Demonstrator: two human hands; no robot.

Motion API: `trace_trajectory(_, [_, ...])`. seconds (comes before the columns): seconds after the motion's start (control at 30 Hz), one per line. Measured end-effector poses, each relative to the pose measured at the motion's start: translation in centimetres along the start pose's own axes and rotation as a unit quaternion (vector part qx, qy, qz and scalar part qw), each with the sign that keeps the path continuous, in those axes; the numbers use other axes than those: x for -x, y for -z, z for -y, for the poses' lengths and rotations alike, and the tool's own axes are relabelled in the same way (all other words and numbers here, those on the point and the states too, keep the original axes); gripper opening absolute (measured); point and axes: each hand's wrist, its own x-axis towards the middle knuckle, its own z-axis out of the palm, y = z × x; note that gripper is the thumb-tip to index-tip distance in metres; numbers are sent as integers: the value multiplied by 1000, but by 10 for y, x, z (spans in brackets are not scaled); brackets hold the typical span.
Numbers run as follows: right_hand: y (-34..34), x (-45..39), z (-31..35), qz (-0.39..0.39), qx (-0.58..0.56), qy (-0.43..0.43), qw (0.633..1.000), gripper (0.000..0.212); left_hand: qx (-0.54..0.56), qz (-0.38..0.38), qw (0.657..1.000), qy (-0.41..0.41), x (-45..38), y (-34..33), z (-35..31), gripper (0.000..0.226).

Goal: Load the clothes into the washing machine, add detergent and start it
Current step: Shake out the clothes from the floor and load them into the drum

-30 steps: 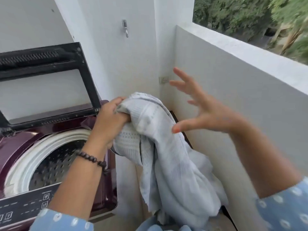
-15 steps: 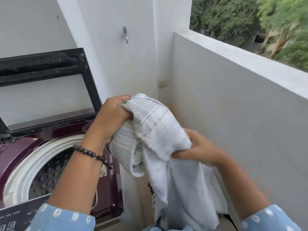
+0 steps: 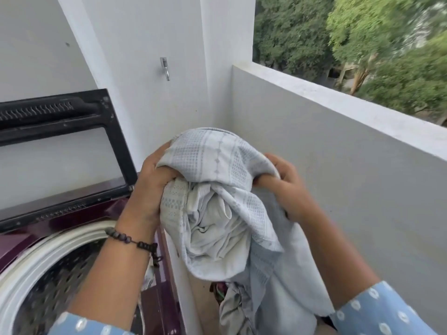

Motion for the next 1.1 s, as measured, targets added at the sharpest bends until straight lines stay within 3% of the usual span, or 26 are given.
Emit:
trace_trajectory(0.07, [-9, 9, -6, 52, -44, -24, 997, 44, 71, -37, 997, 12, -4, 3, 10, 30])
trace_trajectory(0.13, [-14, 17, -14, 125, -112, -60, 984, 66, 145, -86, 985, 46, -10, 6, 18, 44])
trace_trajectory(0.23, [-21, 29, -28, 204, -102, -108, 968, 87, 211, -136, 967, 52, -19, 7, 24, 56])
trace_trajectory(0.33, [-25, 39, -37, 227, -92, -186, 952, 112, 260, -155, 952, 38, -26, 3, 32, 64])
trace_trajectory(0.4, [-32, 44, -39, 215, -81, -199, 953, 107, 252, -181, 950, 21, -27, -1, 40, 68])
trace_trajectory(0.5, [-38, 42, -35, 84, -53, -179, 979, 81, 172, -193, 965, -32, -23, -5, 54, 38])
trace_trajectory(0.57, [-33, 39, -33, 6, -48, -142, 989, 68, 140, -157, 977, -22, -19, -2, 66, 45])
trace_trajectory(0.7, [-15, 25, -22, -88, -21, -52, 995, 49, 78, -37, 993, 86, -12, 20, 84, 92])
trace_trajectory(0.83, [2, 6, -5, -113, 88, 33, 989, 45, -58, 100, 987, 112, -15, 44, 79, 115])
trace_trajectory(0.93, [13, -11, 0, -104, 176, 50, 978, 44, -144, 162, 967, 132, -23, 57, 66, 136])
trace_trajectory(1.0, [12, -20, 0, -106, 285, 61, 951, 44, -252, 185, 943, 113, -27, 56, 54, 144])
trace_trajectory(1.1, [-2, -29, 2, -51, 421, 99, 900, 45, -442, 208, 872, 43, -34, 39, 46, 150])
